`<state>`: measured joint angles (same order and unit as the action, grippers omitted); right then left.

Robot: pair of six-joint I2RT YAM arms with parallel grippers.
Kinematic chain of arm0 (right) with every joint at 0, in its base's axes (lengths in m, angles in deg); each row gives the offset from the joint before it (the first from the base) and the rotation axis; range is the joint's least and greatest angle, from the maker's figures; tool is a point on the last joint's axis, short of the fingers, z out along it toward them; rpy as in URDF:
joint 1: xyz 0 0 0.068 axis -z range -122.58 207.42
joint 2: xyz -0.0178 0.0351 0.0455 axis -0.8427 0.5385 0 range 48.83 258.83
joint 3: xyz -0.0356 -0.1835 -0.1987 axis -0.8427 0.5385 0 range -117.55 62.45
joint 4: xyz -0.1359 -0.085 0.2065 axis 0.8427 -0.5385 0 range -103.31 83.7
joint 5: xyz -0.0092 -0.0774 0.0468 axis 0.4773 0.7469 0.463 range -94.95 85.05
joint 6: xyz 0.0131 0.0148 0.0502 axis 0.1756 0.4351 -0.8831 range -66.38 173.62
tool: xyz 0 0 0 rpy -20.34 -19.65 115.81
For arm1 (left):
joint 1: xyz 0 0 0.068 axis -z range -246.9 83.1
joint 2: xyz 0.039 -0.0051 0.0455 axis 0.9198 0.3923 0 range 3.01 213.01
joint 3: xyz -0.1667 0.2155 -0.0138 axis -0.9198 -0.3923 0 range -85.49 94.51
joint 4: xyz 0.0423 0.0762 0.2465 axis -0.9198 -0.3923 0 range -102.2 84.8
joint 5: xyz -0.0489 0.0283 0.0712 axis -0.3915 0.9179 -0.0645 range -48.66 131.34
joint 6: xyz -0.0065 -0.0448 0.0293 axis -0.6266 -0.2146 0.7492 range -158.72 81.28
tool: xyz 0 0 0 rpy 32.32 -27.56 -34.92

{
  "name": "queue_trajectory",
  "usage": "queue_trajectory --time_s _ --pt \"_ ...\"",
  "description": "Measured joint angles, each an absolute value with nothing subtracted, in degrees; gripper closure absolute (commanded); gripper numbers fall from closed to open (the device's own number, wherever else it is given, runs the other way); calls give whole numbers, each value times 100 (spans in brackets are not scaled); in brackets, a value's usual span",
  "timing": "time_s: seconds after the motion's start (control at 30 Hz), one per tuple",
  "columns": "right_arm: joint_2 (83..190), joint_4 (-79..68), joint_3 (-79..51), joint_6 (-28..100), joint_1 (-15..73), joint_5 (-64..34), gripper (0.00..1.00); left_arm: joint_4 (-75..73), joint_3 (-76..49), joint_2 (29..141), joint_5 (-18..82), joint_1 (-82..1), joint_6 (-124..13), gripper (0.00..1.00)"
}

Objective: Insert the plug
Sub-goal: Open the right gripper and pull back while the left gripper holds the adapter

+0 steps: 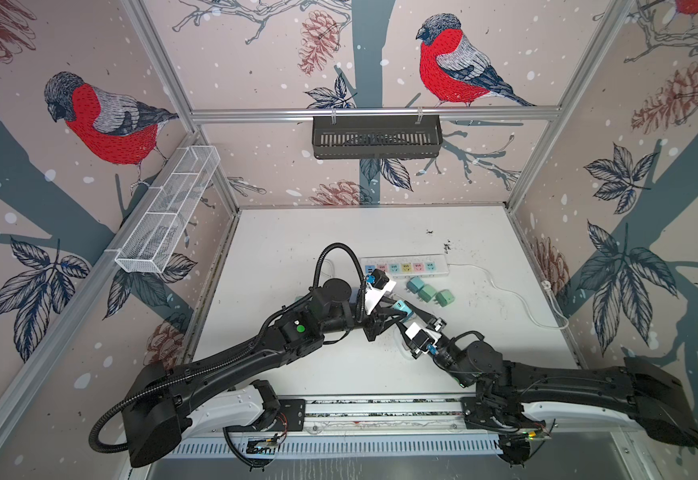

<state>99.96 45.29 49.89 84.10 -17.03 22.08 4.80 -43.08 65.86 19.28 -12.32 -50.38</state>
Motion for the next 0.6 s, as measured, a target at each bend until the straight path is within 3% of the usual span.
queue_trajectory --time_s 0.07,0.2,0.3,0.6 --pt "10011 4529 4989 8421 -1703 2232 88 478 -4308 6590 1941 -1227 -5070 100" --pt "10009 4542 4993 8419 -1703 2218 48 475 -4308 6590 1971 -1225 -5051 100" --pt "9994 4717 5085 8344 -1703 2157 27 434 -4305 6583 2017 -1203 -4900 100" --pt "9607 5038 5350 8012 -1271 1926 11 228 -4531 6190 3270 -1240 -4745 100"
